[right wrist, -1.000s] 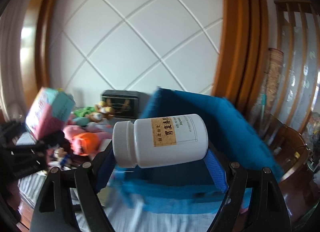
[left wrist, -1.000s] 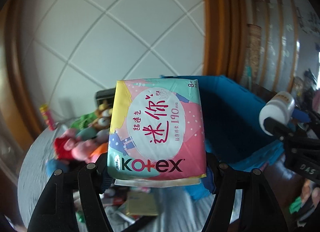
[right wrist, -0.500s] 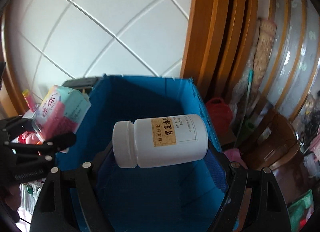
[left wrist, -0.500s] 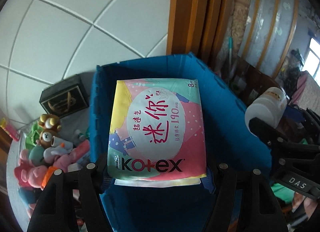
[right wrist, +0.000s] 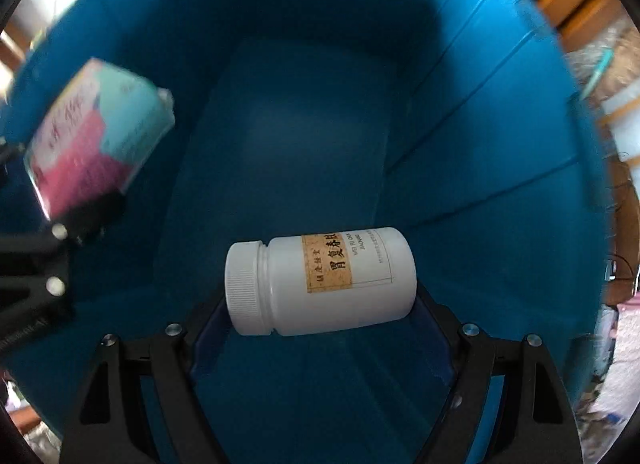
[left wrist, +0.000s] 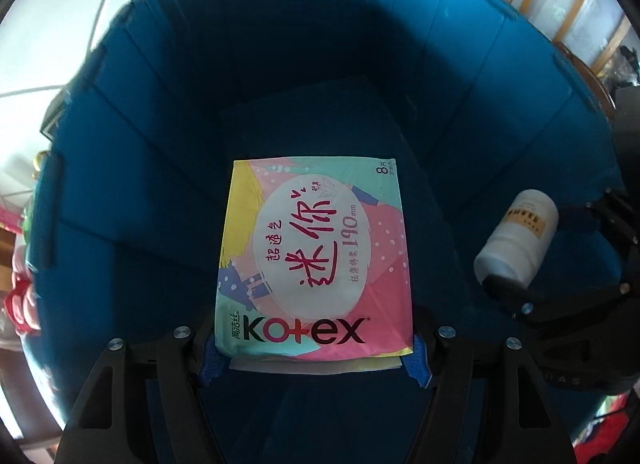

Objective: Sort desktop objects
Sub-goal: 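Lift the Kotex pack with the left tool while the right tool carries the pill bottle over the blue crate, then open the left tool dropping the Kotex pack while the right tool releases the pill bottle into the crate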

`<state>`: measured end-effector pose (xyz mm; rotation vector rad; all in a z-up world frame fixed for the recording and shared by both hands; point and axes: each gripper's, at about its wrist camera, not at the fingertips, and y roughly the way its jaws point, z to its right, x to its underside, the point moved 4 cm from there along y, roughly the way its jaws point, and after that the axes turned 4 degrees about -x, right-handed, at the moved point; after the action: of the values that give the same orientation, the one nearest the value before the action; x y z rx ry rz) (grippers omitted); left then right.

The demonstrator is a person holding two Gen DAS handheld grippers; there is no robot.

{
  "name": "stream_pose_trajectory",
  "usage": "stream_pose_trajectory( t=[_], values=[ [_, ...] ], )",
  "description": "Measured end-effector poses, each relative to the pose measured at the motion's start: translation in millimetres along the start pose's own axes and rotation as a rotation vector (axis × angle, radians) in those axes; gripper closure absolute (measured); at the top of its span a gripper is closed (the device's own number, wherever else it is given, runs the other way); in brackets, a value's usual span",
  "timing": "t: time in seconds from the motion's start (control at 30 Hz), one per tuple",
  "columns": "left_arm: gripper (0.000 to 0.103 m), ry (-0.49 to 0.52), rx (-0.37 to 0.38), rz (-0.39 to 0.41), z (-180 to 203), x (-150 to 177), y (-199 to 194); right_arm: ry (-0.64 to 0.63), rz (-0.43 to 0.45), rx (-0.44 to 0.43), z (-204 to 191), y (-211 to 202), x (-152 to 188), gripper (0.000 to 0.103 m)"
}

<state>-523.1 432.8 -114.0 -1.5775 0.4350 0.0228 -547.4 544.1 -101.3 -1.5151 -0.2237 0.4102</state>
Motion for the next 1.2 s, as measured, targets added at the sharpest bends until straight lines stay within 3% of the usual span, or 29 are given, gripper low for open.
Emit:
stream_pose_trajectory(
  t=[0.27, 0.57, 0.67, 0.73, 0.8, 0.9, 0.97, 1.2],
  values=[
    [0.033, 0.018, 0.001, -0.018, 13.1, 3.3, 3.7, -0.060, -0.088, -0.024, -6.8, 3.7, 29.8, 0.021],
    [0.032, 0.036, -0.003, -0.068, 23.6, 8.4, 6.2, -0.016, -0.117, -0.038, -5.6, 5.9, 47.7, 0.021],
    [0.025, 0.032, 0.000, -0.072, 25.9, 8.6, 4.3, -0.003, -0.106, -0.044, -4.3, 2.0, 49.1, 0.020],
    [0.021, 0.032, 0.000, -0.060, 26.3, 9.0, 0.2, 0.004, -0.097, -0.045, -2.6, -1.3, 50.4, 0.008],
    [0.020, 0.030, -0.001, -0.050, 22.5, 11.7, -1.9, 0.003, -0.085, -0.040, -3.2, -3.3, 51.1, 0.004],
    [0.020, 0.025, 0.004, -0.040, 20.4, 16.0, -6.6, 0.009, -0.069, -0.039, -3.2, -9.0, 54.3, 0.004],
    [0.020, 0.025, 0.001, -0.032, 16.0, 0.1, -16.4, 0.013, -0.057, -0.042, -3.8, -13.5, 56.2, 0.003],
    [0.020, 0.028, -0.002, 0.023, 11.3, 9.7, -32.7, -0.001, -0.028, -0.034, -8.1, -21.2, 53.7, 0.003]
  ],
)
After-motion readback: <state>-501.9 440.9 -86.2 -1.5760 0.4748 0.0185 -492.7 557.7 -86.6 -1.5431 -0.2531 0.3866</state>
